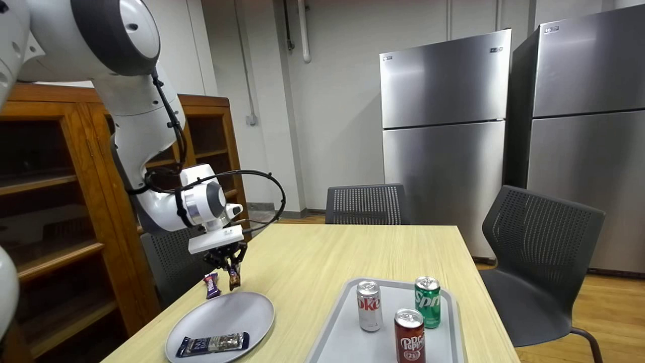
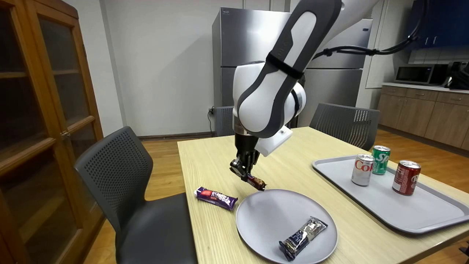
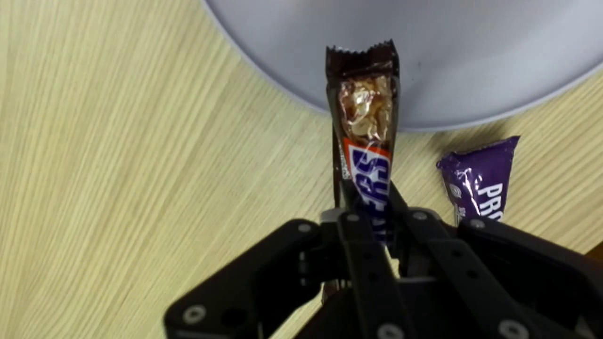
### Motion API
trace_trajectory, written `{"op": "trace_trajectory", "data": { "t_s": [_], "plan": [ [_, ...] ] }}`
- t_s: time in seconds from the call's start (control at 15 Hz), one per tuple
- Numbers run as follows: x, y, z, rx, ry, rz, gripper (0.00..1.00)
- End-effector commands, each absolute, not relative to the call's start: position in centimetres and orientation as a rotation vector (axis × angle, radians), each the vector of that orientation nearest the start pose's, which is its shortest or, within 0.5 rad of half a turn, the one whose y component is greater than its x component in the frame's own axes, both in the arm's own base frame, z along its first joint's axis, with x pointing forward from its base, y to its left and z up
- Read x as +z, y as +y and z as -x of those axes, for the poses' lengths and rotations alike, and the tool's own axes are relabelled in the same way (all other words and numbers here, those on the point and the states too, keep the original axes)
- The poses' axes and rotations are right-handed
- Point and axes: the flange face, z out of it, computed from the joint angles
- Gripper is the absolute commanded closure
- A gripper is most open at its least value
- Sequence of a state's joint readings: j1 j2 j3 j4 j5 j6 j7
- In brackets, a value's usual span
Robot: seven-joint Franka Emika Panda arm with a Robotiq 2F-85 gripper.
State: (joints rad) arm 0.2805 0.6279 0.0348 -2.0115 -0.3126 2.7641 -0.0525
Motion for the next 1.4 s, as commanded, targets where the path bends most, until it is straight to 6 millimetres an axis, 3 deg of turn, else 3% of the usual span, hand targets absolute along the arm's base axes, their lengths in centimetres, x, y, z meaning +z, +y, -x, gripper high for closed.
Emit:
{"op": "trace_trajectory", "data": {
  "t_s": [0.0,0.87,0.93,1.0,1.33],
  "plan": [
    [14.6,22.3,-59.5,-0.222,-1.043,3.049,0.97],
    [11.1,25.9,-62.8,-0.194,-1.057,3.028,0.97],
    [11.1,26.0,-62.9,-0.195,-1.067,3.03,0.61],
    [11.3,26.0,-62.9,-0.198,-1.063,3.03,0.6],
    [13.2,26.0,-63.3,-0.246,-1.056,3.026,0.26]
  ]
}}
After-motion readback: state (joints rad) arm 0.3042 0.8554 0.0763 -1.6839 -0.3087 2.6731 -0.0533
